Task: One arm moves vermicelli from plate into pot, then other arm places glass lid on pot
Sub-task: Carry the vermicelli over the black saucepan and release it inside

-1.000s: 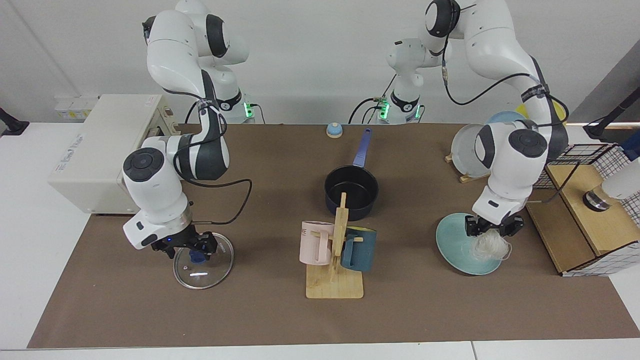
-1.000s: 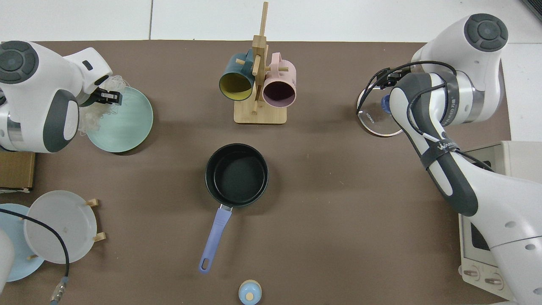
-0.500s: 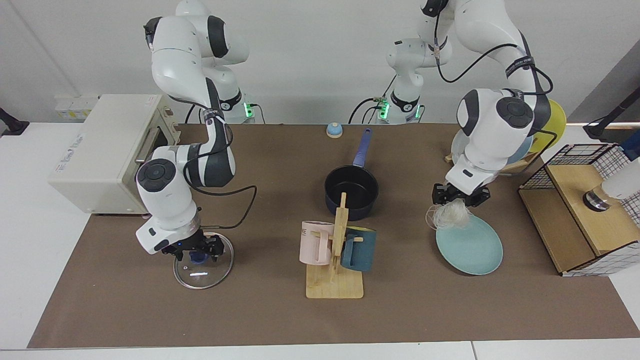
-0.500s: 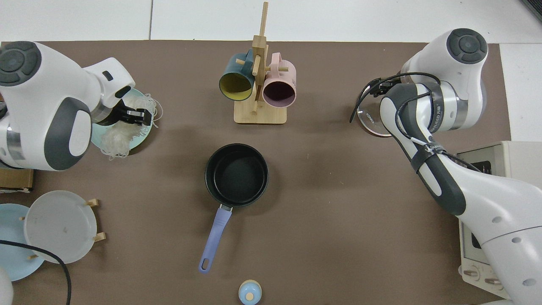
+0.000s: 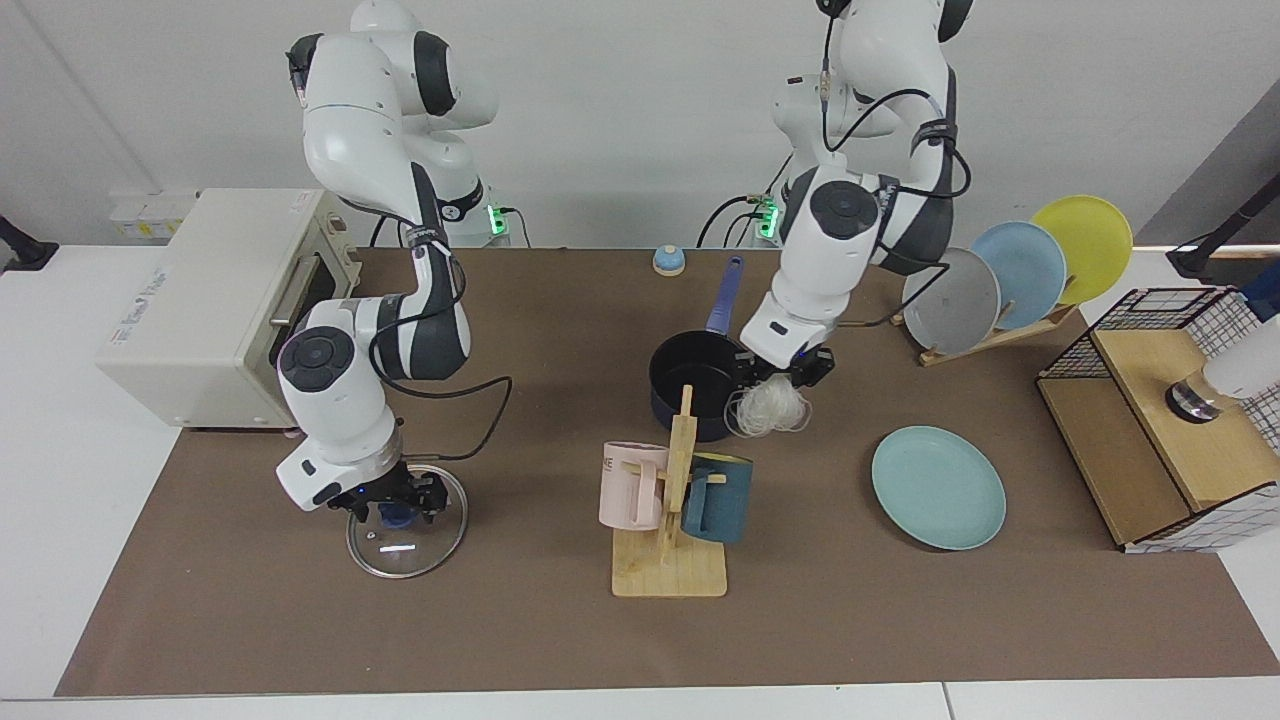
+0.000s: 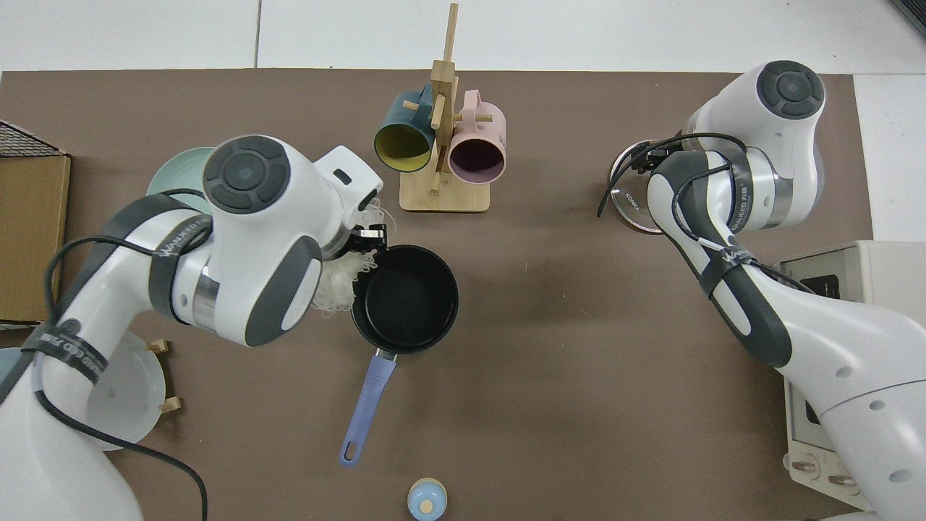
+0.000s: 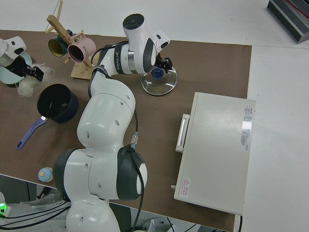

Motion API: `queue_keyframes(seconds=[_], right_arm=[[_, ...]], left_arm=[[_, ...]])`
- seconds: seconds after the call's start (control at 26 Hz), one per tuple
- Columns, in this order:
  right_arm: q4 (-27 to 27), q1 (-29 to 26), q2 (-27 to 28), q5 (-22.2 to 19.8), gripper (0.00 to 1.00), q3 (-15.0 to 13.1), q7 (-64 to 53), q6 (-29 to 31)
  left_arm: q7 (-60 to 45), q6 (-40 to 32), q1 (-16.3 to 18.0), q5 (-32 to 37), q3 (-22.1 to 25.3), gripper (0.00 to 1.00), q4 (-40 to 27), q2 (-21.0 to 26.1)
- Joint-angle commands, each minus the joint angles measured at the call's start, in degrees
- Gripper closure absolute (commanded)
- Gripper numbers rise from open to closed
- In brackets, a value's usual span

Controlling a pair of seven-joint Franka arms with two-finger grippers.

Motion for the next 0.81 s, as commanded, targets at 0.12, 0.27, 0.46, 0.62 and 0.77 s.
queue_keyframes(seconds=[0.12,0.27,0.46,0.62,0.77], right_arm=[[-1.55,-0.56,-0.66,-0.44,0.78,0.50,-3.14,1.64],[-1.55,-0.47,-0.66,-0.35,1.00,0.50,-3.05,1.55],[-1.55,-0.56,-0.66,-0.26,1.00,0.41,-3.14,1.55],[-1.46,-0.56,-0.75,-0.26,1.00,0.41,-3.05,1.55],[-1.29,-0.03,-1.97,0.36,1.00,0.32,-2.44,0.85]], left_arm=[[-9.10,9.93,-6.15,-0.19,1.18,1.00,-14.01,-7.93],[-9.19,16.26,-6.24,-0.02,1.10,1.00,-18.59,-7.93],[-9.19,20.58,-6.07,0.25,1.18,0.99,-19.56,-6.26],[-10.24,20.58,-5.98,0.51,1.27,0.00,-19.39,-6.26],[-11.56,19.80,-5.80,0.51,1.36,0.00,-18.42,-6.61]])
